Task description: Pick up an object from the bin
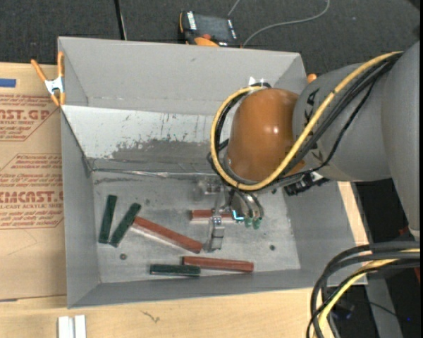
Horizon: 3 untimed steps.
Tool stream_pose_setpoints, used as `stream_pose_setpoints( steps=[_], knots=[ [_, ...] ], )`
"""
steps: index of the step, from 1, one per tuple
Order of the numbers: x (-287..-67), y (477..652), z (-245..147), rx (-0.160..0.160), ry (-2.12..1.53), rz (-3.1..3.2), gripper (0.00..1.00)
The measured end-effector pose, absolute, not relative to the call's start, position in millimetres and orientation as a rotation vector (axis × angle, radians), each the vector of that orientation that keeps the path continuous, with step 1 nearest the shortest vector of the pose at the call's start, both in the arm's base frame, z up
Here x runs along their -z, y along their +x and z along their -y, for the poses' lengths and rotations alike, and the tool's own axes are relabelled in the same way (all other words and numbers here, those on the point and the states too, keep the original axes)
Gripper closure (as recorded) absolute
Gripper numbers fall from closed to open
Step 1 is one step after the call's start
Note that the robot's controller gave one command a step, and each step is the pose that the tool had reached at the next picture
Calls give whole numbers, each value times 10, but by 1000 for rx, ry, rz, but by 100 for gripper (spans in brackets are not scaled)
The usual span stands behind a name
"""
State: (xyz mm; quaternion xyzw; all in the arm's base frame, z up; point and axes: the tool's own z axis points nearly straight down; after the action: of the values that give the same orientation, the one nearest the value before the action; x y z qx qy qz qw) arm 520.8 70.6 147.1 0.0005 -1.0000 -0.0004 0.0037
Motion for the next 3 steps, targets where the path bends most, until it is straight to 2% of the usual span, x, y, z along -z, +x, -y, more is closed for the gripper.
stream_pose_setpoints(
  steps=[1,2,3],
  knots=[
    [-651,5423,120,0,85,3136,0],
    [-1010,5477,36,2,-10,3146,0],
    [-1009,5557,138,2,-55,3143,0]
  ],
)
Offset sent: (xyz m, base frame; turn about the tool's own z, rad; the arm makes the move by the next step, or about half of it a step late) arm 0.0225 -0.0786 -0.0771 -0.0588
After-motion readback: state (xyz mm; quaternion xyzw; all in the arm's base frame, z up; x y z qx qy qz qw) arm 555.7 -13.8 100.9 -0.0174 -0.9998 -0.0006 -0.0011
